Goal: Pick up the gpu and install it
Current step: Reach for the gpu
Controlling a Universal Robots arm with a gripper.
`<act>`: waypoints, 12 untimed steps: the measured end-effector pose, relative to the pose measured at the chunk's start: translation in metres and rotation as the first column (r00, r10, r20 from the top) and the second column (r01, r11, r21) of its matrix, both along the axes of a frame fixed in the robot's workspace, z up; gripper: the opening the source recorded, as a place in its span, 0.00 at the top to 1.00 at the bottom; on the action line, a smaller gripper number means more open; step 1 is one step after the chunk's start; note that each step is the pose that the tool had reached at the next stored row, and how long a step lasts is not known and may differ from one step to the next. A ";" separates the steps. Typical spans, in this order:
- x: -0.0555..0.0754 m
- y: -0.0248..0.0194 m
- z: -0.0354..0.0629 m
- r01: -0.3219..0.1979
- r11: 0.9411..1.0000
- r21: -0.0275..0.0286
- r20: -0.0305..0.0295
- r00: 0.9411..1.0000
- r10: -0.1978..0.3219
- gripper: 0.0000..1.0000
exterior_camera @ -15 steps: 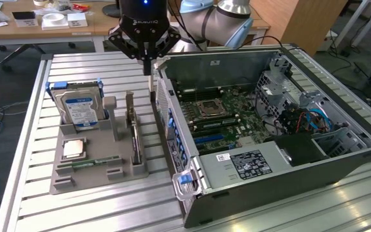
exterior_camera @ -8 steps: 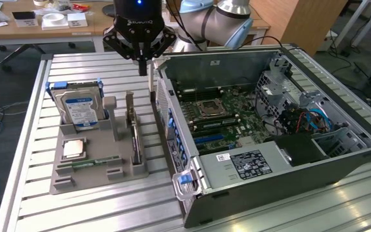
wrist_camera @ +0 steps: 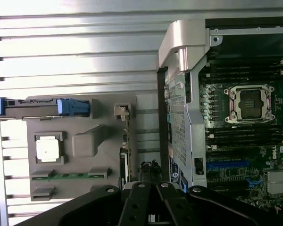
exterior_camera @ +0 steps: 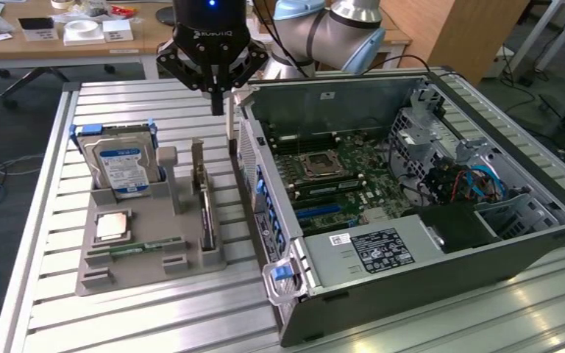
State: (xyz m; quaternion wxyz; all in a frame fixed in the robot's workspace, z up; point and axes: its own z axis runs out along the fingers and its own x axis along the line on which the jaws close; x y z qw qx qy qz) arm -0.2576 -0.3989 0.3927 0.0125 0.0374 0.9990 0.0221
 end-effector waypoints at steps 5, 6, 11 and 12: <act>-0.002 0.0000 0.0000 0.000 1.000 0.000 0.000 1.000 0.000 0.89; -0.004 0.0000 0.0000 0.000 1.000 0.000 0.000 1.000 0.000 0.89; -0.010 0.0000 -0.0002 0.000 1.000 0.000 0.000 1.000 0.000 0.89; -0.011 0.0000 -0.0002 0.000 1.000 0.000 0.000 1.000 0.000 0.89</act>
